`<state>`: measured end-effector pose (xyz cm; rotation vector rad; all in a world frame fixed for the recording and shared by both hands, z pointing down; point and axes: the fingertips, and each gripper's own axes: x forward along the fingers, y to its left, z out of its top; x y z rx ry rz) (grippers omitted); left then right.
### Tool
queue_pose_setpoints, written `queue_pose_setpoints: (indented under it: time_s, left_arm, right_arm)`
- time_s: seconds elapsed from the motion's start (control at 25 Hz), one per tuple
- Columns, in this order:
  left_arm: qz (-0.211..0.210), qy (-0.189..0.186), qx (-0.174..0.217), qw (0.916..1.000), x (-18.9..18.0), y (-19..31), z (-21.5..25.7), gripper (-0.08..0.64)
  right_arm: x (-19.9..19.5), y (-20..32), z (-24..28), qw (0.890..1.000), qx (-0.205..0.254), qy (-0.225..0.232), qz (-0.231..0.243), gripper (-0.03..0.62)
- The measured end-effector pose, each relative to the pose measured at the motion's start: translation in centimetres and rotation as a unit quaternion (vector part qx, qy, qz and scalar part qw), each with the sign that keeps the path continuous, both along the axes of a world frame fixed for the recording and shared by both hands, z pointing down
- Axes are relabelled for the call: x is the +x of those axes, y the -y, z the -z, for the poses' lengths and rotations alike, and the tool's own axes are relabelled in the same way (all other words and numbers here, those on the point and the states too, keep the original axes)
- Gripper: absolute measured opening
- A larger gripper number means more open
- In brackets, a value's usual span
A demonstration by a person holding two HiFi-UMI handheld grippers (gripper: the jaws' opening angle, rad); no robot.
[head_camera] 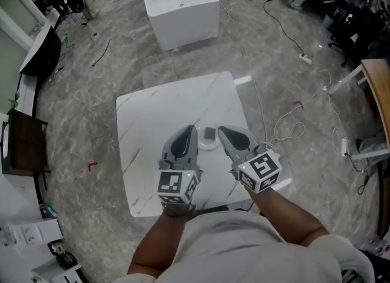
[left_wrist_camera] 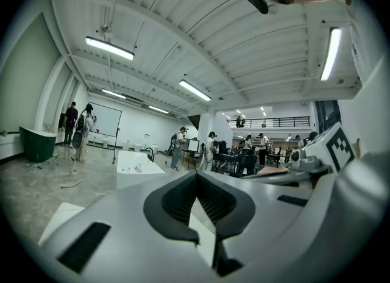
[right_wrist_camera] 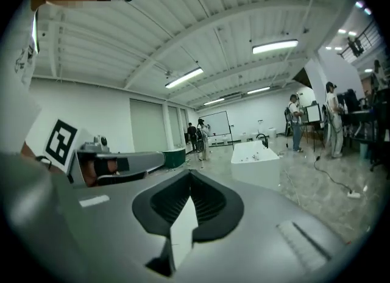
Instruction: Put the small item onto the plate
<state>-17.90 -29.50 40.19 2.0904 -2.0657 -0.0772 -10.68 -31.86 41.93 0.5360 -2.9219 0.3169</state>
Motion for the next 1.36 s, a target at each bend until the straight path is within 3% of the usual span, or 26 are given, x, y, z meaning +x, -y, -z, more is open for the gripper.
queue_pose_setpoints:
  time_s: [0.2, 0.56, 0.92, 1.36]
  left_arm:
    - [0.016, 0.034, 0.027, 0.9989, 2.9, -2.6, 5.9, 0.005]
    - [0.031, 0.065, 0.057, 0.9958, 6.0, -5.5, 11.6, 0.005]
    - [0.033, 0.063, 0.077, 0.9945, 7.2, -5.8, 13.5, 0.005]
    - [0.029, 0.062, 0.068, 0.9953, 8.7, -4.5, 12.6, 0.005]
  right_arm:
    - [2.0, -2.1, 5.0, 0.999, 0.018, 0.037, -0.006, 0.002]
    - [4.4, -5.0, 12.8, 0.994, 0.081, 0.068, -0.006, 0.002]
    - [5.8, -5.1, 13.9, 0.994, 0.069, 0.079, -0.019, 0.002]
    - [8.0, -3.4, 13.4, 0.994, 0.059, 0.083, -0.032, 0.002]
